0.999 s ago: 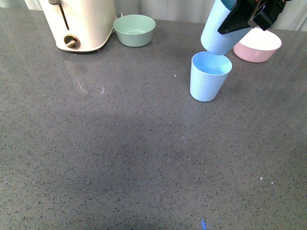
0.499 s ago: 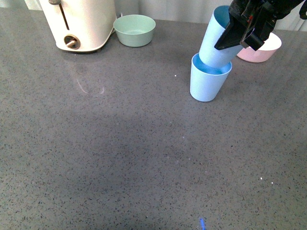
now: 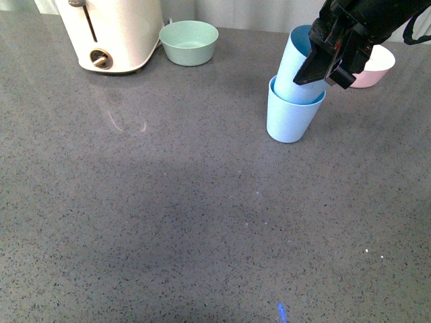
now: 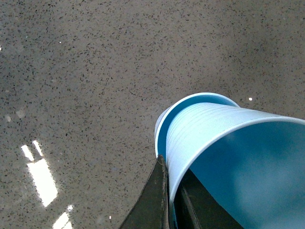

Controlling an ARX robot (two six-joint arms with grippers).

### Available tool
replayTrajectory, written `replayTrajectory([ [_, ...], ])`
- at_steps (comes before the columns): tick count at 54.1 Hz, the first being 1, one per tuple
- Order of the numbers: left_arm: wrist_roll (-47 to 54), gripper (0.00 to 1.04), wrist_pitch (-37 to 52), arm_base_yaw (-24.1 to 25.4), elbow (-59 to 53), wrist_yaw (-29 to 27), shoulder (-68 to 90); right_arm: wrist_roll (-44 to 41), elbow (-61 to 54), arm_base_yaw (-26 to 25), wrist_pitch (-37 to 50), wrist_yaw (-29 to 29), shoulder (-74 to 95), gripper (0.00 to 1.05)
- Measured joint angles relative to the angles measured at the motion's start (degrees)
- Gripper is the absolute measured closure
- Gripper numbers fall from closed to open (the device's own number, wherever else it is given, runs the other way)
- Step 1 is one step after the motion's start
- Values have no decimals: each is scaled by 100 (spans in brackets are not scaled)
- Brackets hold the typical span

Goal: Stack blue cups with both arms

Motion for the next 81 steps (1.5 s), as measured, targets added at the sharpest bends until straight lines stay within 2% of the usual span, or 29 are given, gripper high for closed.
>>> replayTrajectory([
  [4,0,9,0,0,0,0,0,-11,0,7,0,7,2,101],
  [9,0,9,0,0,0,0,0,-9,4,11,0,28,2,88],
  [25,0,9,0,0,0,0,0,46,48,-15,0,17,-24,44],
  [27,0,9,0,0,0,0,0,162,77,-63,46,-55,-72,36],
  [38,0,9,0,0,0,0,0,850,-85,-431,643,-426,-737,7],
  [43,0,9,0,0,0,0,0,1268,-535,-702,1274,-592,-1298,9],
  [52,0,9,0,0,0,0,0,2122,-1705,-1141,2664,-452,-2267,9],
  [56,0,9,0,0,0,0,0,2758,-2474,-1322,3447,-337,-2844,9],
  [58,0,9,0,0,0,0,0,2922,-2586,-1346,3508,-337,-2973,9],
  [60,-2,9,0,0,0,0,0,3174,-2761,-1305,3904,48,-3073,12],
  [62,0,9,0,0,0,2,0,3683,-3230,-1244,5001,957,-3228,20],
  [65,2,9,0,0,0,-2,0,4183,-3963,-1226,6218,1668,-3440,33],
  [71,0,9,0,0,0,0,0,4511,-4846,-1290,7003,1770,-3807,50],
  [81,0,9,0,0,0,0,0,4664,-5845,-1392,7381,1703,-4400,80],
])
